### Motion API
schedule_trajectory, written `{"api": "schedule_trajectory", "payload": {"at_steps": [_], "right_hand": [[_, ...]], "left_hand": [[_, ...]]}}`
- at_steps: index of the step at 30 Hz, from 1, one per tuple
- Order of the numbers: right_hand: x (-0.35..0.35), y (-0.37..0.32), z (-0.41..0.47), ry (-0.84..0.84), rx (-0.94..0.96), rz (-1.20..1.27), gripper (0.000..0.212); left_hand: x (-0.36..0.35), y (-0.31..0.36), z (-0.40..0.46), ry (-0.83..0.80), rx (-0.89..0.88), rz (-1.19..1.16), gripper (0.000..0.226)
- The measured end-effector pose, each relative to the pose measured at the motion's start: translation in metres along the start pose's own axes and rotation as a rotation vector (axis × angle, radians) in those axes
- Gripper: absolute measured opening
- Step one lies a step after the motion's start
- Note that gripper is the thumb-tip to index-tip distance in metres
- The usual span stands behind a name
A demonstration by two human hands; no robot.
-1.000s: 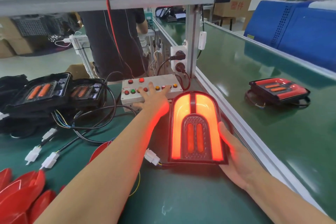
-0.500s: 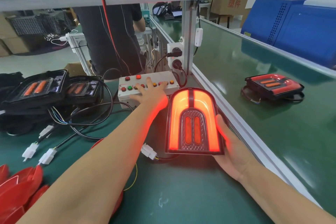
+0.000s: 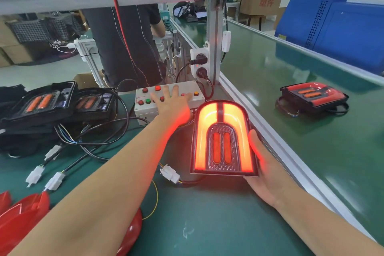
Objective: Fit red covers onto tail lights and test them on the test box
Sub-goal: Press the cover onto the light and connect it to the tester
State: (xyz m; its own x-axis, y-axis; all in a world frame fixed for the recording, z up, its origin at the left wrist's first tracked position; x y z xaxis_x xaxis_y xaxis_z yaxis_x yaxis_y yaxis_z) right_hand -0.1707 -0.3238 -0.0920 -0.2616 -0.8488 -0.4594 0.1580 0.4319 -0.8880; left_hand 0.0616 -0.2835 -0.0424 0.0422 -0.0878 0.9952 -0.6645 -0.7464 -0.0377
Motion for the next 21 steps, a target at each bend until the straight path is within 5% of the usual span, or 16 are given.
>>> {"api": "schedule_trajectory", "payload": {"at_steps": [21], "right_hand": [[-0.0015,0.0,0.0011,0.061,-0.087,-0.021,0.054]], "left_hand": [[0.0049,0.0,0.0008,0.025,-0.001,0.026,0.067]]}}
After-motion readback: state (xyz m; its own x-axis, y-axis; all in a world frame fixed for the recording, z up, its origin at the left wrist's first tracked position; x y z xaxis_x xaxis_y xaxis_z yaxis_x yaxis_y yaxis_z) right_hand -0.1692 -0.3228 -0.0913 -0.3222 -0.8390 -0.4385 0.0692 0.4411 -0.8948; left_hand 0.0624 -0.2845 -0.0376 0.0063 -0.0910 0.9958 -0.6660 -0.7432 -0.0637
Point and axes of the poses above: each hand's wrist, its own z-axis towards the middle knuckle, its own x-axis out of the back of the hand, y = z × x, the point moved 4 cm from there along z, towards the middle knuckle, and after that the axes turned 9 degrees about -y, right-handed, at the moved point
